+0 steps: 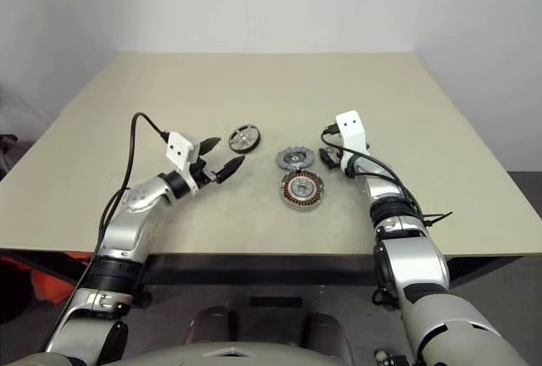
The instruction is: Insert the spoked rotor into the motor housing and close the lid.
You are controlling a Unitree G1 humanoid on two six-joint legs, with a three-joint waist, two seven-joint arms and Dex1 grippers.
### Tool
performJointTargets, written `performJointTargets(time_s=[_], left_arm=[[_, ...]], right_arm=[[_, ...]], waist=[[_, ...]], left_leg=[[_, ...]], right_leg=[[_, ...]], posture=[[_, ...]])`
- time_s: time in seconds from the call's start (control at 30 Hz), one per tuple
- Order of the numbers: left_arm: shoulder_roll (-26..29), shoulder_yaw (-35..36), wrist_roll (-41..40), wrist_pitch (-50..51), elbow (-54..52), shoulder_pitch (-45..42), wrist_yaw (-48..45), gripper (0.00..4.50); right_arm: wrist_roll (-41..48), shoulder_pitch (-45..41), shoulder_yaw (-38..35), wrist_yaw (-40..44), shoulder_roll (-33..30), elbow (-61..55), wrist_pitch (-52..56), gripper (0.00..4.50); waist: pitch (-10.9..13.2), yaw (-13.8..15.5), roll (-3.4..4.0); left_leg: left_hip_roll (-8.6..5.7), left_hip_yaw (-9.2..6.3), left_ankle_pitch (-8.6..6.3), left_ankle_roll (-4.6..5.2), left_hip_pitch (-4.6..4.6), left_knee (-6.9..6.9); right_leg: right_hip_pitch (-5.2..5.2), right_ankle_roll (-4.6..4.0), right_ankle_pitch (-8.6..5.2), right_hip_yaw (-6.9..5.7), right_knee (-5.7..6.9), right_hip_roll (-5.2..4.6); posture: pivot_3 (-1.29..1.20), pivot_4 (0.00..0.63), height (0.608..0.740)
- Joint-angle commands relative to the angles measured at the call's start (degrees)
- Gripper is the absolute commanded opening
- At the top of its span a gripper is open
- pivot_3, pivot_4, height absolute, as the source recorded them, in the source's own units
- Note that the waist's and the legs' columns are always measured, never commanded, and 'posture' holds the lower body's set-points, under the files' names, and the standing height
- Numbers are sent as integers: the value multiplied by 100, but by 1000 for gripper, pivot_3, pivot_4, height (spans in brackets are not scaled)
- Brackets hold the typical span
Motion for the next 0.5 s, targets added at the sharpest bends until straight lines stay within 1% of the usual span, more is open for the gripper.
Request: performJointTargets(time_s=[0.03, 0.13, 0.23, 0.3, 0.33, 0.5], left_arm=[[42, 60, -14, 8, -259, 5, 46, 4479], [55, 68, -5, 17, -258, -19, 60, 4500], [67, 85, -9, 19, -265, -23, 77, 4500], [73, 88, -9, 15, -261, -22, 86, 4500], [75, 87, -7, 14, -258, -24, 88, 4500], [97, 103, -17, 29, -275, -56, 96, 4500]], right_arm=[[5, -226, -104, -5, -24, 85, -134, 4437], [-3, -247, -115, -7, -22, 175, -127, 3858], [6, -240, -112, 50, 3, 158, -83, 2845], [-10, -231, -100, 41, 1, 138, -60, 2089], [-15, -231, -102, 28, -5, 140, -54, 1797], [-40, -241, -91, 1, -3, 138, 65, 1797]], waist=[[0, 0, 0], [0, 3, 0], [0, 6, 0], [0, 4, 0], [0, 4, 0], [0, 2, 0]], left_leg=[[0, 0, 0, 0, 0, 0], [0, 0, -1, 1, 1, 0], [0, 0, -2, 3, 2, 1], [0, 0, -2, 4, 3, 1], [0, 0, -2, 4, 3, 1], [0, 0, -2, 4, 3, 1]], right_leg=[[0, 0, 0, 0, 0, 0], [0, 0, 0, 0, 3, 0], [0, 0, 0, 0, 8, 0], [0, 0, 0, 0, 8, 0], [0, -1, 0, 0, 8, 0], [0, -1, 0, 0, 8, 0]], posture=[[0, 0, 740], [0, 0, 740], [0, 0, 740], [0, 0, 740], [0, 0, 740], [0, 0, 740]])
